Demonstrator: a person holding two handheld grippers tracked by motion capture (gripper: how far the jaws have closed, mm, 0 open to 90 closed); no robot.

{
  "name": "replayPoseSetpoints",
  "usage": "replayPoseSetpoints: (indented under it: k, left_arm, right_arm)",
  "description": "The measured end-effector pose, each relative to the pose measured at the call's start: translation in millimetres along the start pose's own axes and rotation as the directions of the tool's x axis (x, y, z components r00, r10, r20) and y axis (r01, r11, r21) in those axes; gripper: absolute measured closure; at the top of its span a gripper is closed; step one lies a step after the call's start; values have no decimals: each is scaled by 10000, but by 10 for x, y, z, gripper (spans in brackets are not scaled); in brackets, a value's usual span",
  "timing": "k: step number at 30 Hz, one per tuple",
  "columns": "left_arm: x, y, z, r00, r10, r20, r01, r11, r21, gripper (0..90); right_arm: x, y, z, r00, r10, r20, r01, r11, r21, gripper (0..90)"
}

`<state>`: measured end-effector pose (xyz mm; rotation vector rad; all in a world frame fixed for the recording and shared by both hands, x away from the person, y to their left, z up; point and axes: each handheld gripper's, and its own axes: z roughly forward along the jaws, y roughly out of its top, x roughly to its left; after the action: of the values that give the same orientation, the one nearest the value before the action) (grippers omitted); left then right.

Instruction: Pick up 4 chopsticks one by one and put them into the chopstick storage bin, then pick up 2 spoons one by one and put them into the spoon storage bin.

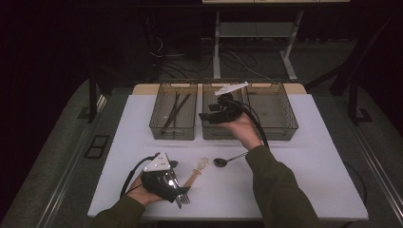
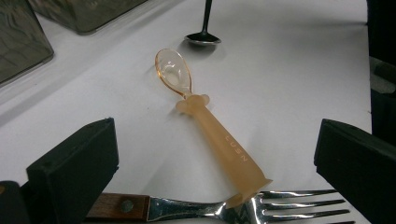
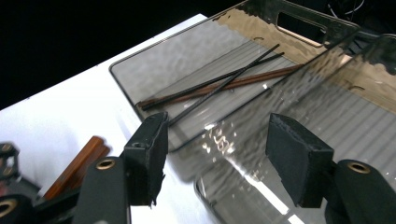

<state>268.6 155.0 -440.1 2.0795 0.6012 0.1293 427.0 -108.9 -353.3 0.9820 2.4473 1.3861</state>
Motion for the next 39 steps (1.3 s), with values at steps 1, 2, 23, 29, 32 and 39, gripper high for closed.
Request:
replayPoseSetpoints:
  k: [1, 2, 23, 29, 32, 39]
  left_arm:
    - [-1, -1, -1, 10000, -49, -41, 49, 10000, -10, 0]
    - [4, -1, -3, 10000, -60, -43, 61, 10000, 18, 0]
    - [8, -3, 8, 9999, -33, -151, 39, 9992, 386, 0]
    - [4, -6, 3, 9997, -102, -223, 110, 9993, 352, 0]
    - [3, -6, 6, 9997, -93, -232, 102, 9992, 393, 0]
    - [10, -6, 7, 9996, -172, -216, 179, 9994, 302, 0]
  right_arm:
    - [-3, -27, -39, 10000, -42, -15, 42, 10000, -50, 383]
    - [-6, -61, -91, 9999, -112, -47, 112, 9999, -83, 379]
    - [0, -980, -845, 9997, -216, -86, 215, 9997, -87, 287]
    - [12, -1258, -1047, 9997, -28, 224, 29, 10000, -69, 268]
    - [22, -1390, -1111, 9994, 31, 349, -30, 10000, -44, 249]
    - [66, -1694, -1214, 9952, 120, 968, -110, 9999, -106, 203]
